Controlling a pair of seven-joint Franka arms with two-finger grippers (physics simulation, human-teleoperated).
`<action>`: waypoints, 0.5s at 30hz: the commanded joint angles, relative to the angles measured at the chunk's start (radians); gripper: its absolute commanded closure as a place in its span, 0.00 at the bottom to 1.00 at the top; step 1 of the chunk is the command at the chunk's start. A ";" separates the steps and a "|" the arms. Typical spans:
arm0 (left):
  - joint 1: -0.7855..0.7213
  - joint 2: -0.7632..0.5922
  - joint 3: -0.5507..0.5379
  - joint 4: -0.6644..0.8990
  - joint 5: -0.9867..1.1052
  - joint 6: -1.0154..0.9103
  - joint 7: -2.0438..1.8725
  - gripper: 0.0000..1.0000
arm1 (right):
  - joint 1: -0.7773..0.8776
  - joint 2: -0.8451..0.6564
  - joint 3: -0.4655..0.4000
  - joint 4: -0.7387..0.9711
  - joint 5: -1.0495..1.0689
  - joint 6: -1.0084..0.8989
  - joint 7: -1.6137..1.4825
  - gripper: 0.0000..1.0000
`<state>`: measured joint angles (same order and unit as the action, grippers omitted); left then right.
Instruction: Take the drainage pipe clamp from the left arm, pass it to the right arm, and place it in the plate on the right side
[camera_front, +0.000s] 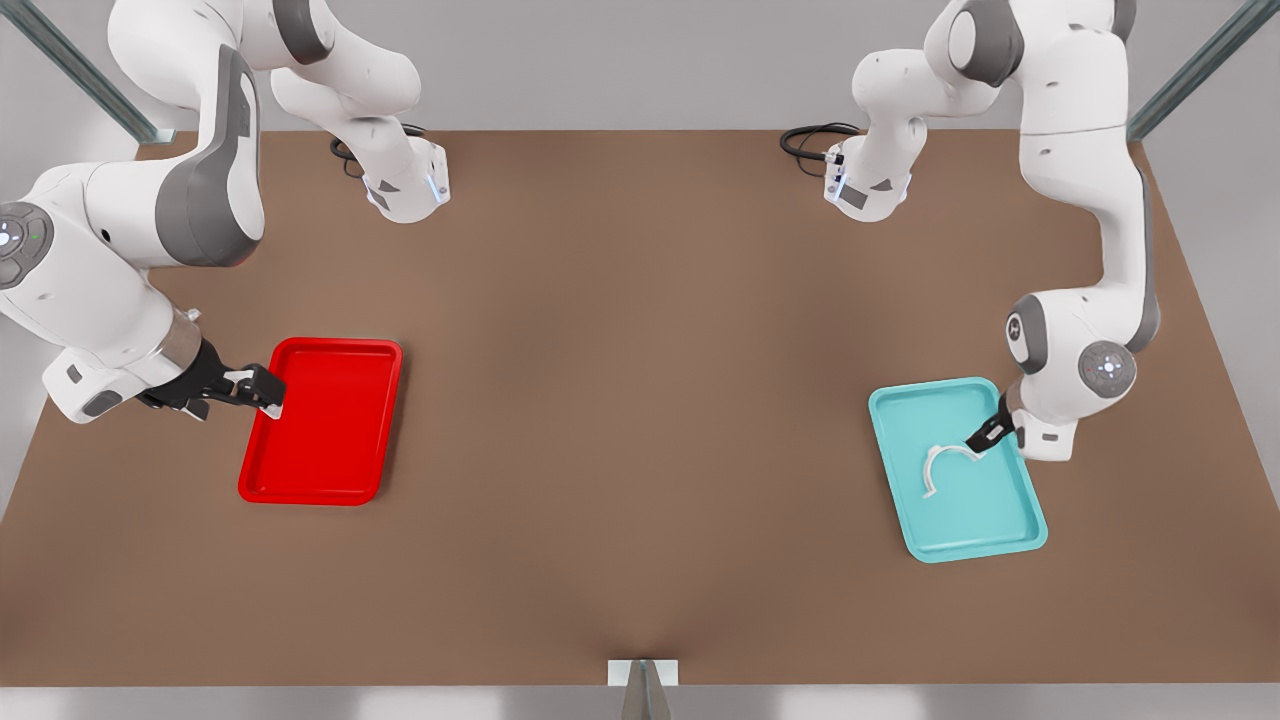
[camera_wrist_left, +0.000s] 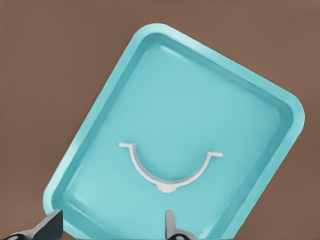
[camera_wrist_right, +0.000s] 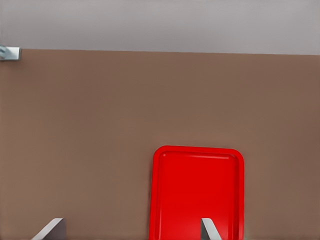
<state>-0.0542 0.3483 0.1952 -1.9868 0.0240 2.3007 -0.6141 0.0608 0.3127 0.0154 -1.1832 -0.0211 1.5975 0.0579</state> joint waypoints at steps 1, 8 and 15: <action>0.005 0.014 0.010 -0.033 -0.028 0.312 -0.892 0.00 | 0.001 -0.001 0.000 0.001 0.001 0.002 0.011 0.00; 0.004 0.083 0.015 -0.102 -0.079 0.336 -0.935 0.01 | -0.003 -0.001 0.000 0.001 0.003 0.002 -0.006 0.00; -0.007 0.159 0.013 -0.101 -0.079 0.336 -0.931 0.05 | -0.004 -0.001 -0.002 0.001 0.004 0.002 -0.012 0.00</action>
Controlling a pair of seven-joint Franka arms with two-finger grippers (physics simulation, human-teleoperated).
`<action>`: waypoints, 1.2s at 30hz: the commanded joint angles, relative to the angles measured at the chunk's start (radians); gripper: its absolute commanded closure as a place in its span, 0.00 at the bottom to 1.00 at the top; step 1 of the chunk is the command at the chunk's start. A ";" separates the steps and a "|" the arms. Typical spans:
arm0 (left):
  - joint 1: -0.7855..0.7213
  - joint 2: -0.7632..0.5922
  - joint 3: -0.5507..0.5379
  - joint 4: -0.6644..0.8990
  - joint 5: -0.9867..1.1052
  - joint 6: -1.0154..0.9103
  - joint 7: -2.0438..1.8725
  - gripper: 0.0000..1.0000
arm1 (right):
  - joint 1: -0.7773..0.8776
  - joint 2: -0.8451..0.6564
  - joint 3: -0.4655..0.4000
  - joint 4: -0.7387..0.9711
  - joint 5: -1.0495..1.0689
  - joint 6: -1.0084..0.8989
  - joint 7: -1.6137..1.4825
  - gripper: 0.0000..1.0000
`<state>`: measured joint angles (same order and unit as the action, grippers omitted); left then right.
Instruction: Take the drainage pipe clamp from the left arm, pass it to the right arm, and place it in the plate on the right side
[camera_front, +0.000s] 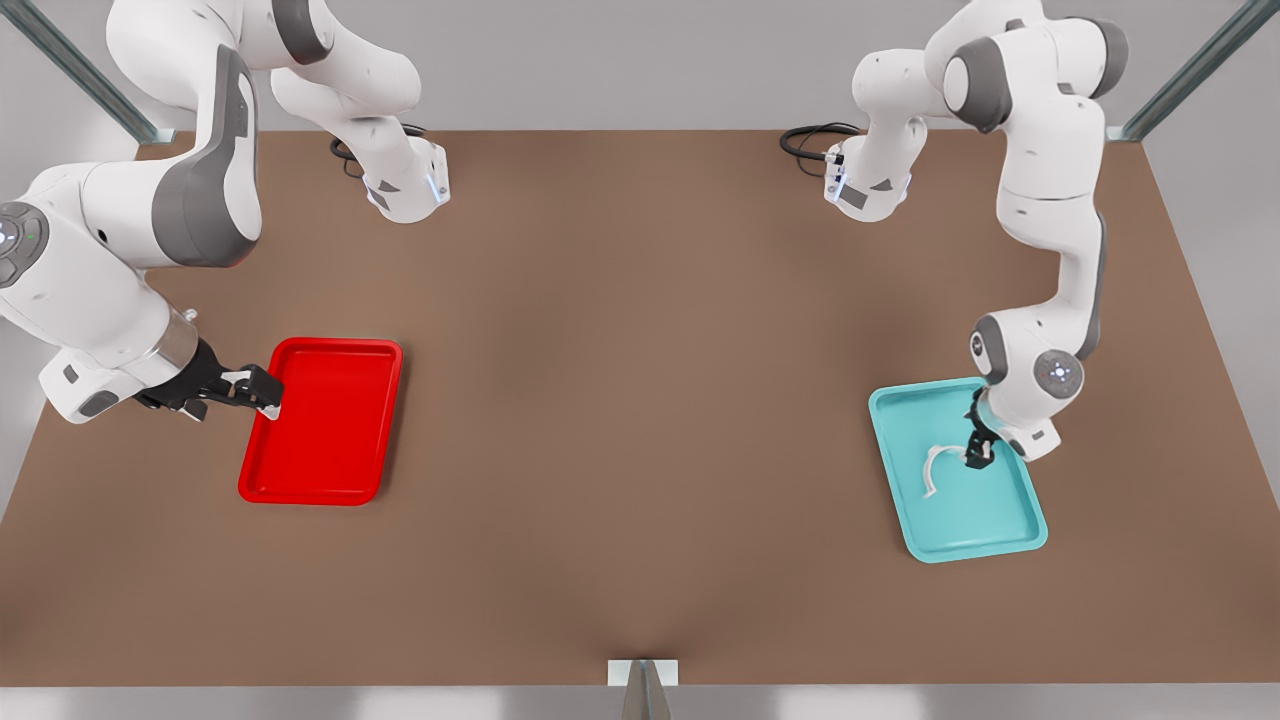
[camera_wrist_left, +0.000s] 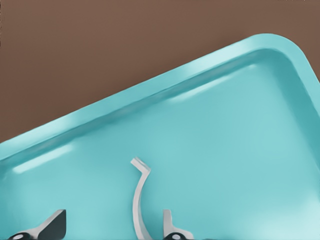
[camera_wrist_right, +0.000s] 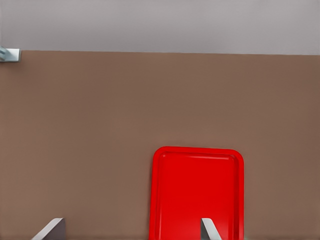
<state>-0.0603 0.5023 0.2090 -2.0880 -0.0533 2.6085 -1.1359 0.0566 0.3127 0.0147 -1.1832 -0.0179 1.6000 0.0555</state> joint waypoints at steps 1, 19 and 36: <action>-0.001 0.008 0.000 0.003 -0.002 0.028 -0.407 0.12 | -0.001 0.000 0.001 0.001 0.001 0.000 -0.009 0.00; -0.004 0.068 -0.002 0.034 0.004 0.028 -0.403 0.79 | -0.004 0.000 -0.002 0.001 0.001 0.000 -0.022 0.00; -0.369 0.032 -0.043 0.585 -0.352 -0.671 -0.656 0.79 | -0.004 -0.001 -0.001 0.001 0.001 0.000 -0.022 0.00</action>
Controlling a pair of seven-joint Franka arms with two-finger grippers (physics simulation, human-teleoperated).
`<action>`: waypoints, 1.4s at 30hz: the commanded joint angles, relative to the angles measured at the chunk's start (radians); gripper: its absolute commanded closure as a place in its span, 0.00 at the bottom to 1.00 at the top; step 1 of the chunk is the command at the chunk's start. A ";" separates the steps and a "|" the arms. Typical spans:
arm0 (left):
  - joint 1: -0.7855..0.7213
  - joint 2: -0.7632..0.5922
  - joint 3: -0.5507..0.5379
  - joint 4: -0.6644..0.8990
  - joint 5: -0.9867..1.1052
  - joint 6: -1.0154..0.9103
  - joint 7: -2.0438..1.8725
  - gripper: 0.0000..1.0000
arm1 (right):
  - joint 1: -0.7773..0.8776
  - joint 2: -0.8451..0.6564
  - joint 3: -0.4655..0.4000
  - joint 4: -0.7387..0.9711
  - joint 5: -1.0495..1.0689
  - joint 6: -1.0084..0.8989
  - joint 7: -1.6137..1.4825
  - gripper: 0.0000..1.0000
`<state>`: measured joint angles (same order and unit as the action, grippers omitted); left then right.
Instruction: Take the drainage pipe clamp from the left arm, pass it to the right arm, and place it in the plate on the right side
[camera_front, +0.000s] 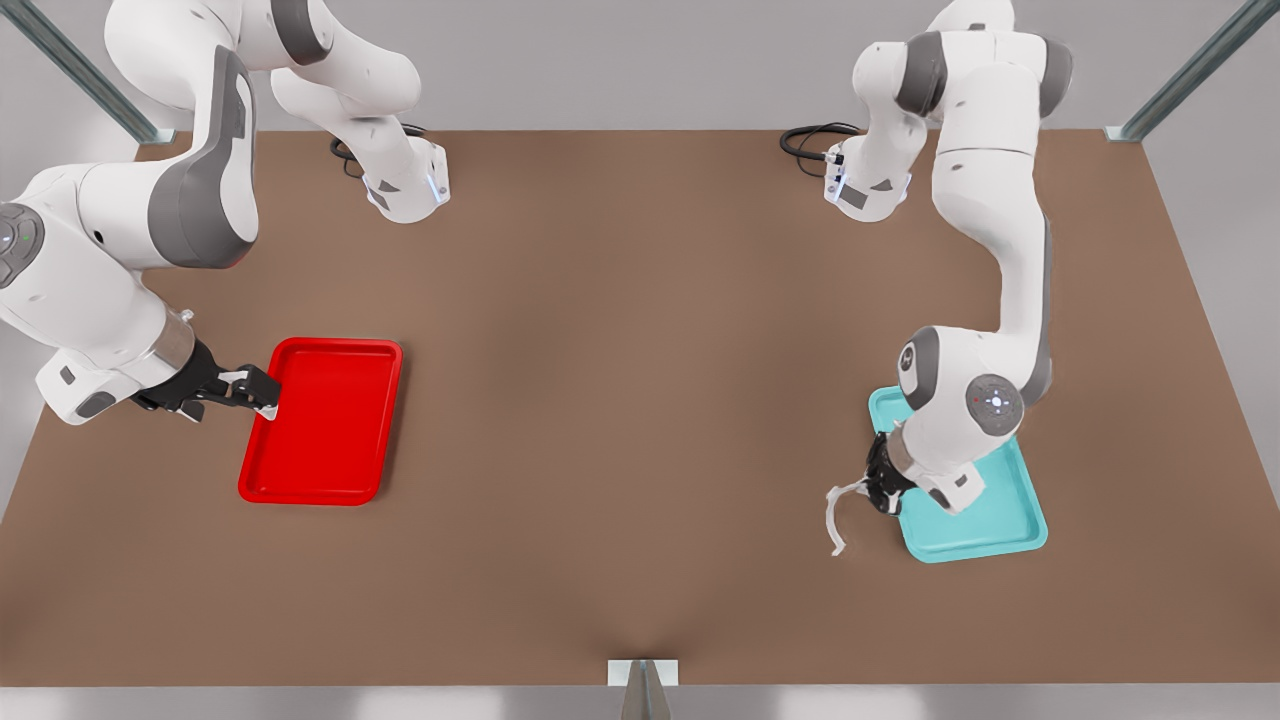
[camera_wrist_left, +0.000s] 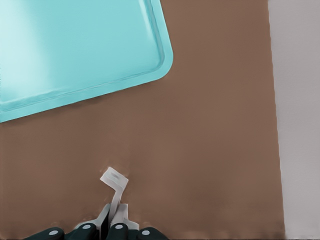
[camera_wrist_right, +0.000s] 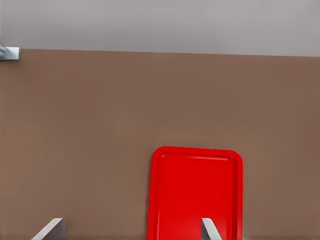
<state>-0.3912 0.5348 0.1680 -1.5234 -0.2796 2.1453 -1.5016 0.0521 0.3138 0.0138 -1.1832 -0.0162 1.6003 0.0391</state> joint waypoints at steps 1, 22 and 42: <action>-0.095 -0.001 -0.002 0.038 -0.150 -0.206 -0.366 0.79 | 0.000 -0.002 -0.001 0.001 0.001 0.000 -0.005 0.00; -0.317 0.142 -0.248 0.287 -0.178 0.044 -0.195 0.79 | 0.414 0.113 0.012 -0.010 0.001 0.075 0.588 0.00; -0.314 0.131 -0.246 0.289 -0.176 0.039 -0.203 0.79 | 0.465 0.172 0.029 -0.125 0.002 0.086 0.846 0.50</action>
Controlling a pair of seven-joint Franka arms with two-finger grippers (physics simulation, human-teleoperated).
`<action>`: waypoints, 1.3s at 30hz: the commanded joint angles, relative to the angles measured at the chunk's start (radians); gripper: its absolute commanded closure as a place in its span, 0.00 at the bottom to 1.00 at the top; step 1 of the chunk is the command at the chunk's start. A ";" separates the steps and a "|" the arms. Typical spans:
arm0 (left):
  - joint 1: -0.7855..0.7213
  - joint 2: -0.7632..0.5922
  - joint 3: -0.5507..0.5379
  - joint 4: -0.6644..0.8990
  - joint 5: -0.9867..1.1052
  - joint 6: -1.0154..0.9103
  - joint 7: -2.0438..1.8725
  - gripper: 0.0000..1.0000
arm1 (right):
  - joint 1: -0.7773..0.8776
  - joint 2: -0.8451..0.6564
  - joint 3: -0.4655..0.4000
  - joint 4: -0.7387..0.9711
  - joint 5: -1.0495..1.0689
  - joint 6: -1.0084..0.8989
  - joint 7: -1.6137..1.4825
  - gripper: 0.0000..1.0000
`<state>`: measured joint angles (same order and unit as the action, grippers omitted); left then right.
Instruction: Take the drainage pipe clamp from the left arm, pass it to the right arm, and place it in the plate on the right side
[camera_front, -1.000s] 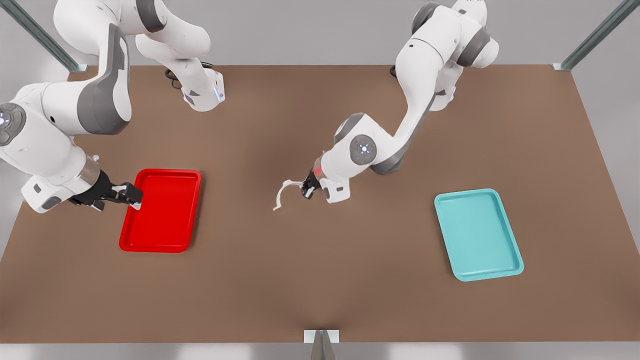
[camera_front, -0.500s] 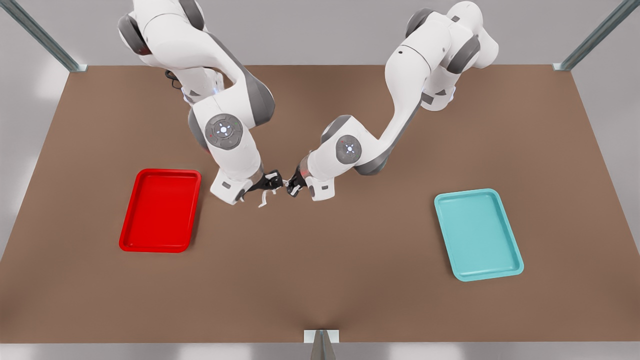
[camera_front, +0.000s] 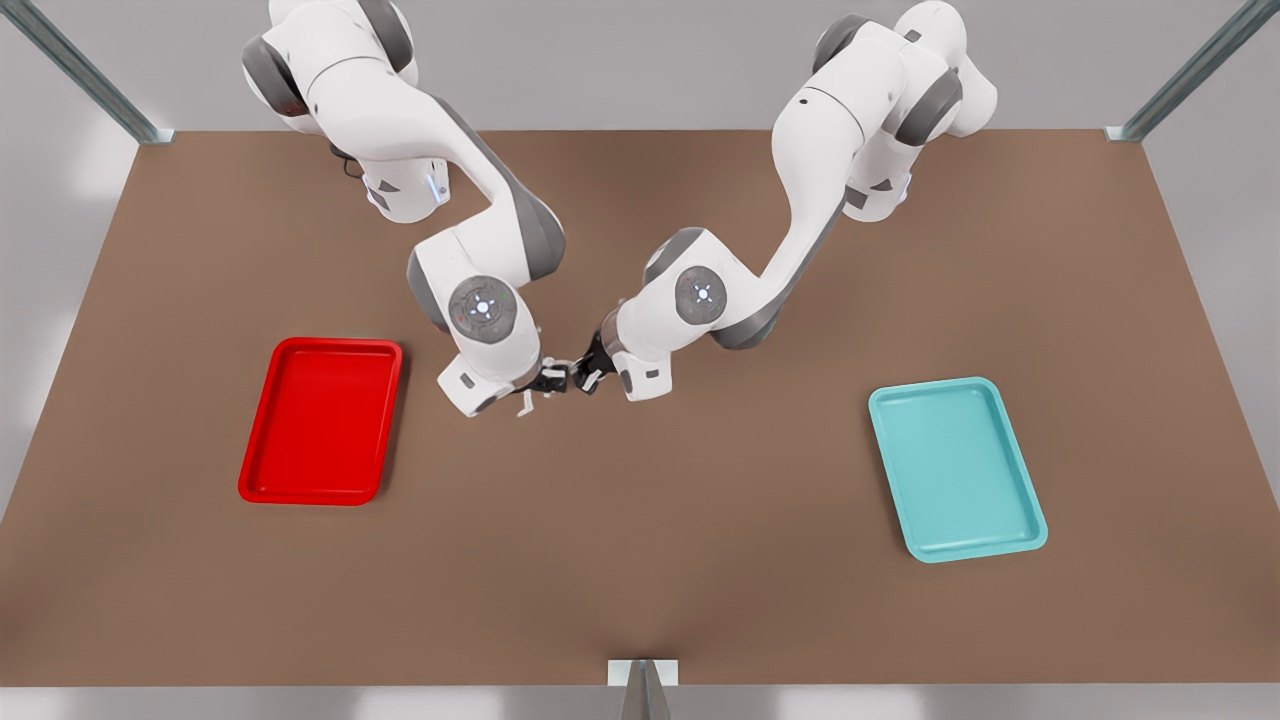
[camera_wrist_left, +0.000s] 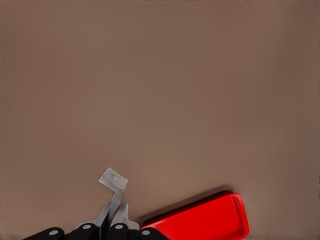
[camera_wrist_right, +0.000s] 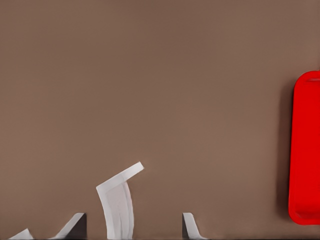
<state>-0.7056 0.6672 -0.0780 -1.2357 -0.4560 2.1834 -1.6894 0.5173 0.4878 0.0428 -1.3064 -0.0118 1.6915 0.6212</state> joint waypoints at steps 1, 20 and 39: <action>0.000 -0.001 0.000 0.001 0.000 0.001 -0.015 0.79 | 0.000 0.000 0.000 -0.004 -0.002 -0.006 0.265 0.51; 0.153 -0.077 -0.011 -0.001 -0.079 -0.284 0.079 0.00 | -0.174 -0.126 0.000 -0.241 -0.007 0.023 0.037 0.79; 0.652 -0.486 0.043 -0.183 0.519 -0.623 1.769 0.00 | -0.755 -0.021 0.000 -0.505 -0.002 0.346 -0.673 0.10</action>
<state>-0.0501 0.1838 -0.0361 -1.4188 0.0489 1.5636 -0.6982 -0.2358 0.4626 0.0430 -1.8166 -0.0187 1.9671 0.3140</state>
